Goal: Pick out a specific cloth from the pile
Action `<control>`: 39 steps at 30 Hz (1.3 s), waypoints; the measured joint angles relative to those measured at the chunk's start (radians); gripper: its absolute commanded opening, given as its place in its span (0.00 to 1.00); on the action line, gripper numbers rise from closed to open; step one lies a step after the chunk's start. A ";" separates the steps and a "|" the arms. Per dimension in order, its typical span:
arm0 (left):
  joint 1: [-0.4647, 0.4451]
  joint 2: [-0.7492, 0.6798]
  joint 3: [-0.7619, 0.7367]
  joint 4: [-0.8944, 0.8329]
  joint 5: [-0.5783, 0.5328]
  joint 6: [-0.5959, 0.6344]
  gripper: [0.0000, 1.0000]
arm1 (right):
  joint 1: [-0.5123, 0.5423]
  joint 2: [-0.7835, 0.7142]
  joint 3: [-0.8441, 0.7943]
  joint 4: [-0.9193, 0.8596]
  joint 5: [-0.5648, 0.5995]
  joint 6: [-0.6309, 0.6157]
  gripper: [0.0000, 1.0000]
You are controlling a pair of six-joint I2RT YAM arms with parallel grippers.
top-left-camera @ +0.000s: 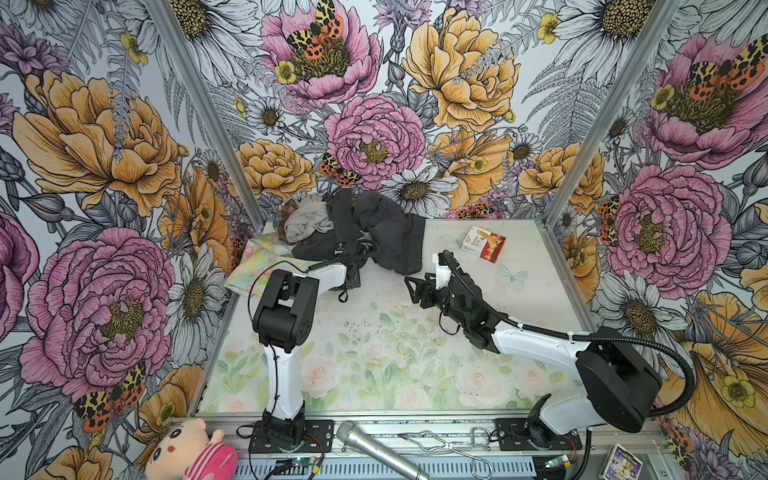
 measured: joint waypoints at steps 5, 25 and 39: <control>0.007 0.000 0.001 -0.003 0.007 0.002 0.00 | 0.000 -0.005 -0.001 0.001 0.002 -0.003 0.76; 0.074 -0.428 0.192 -0.130 0.124 -0.006 0.00 | 0.000 -0.009 -0.001 0.017 0.003 -0.027 0.76; 0.116 -0.451 0.496 -0.259 0.200 -0.003 0.00 | 0.000 0.052 0.024 0.029 -0.046 -0.036 0.78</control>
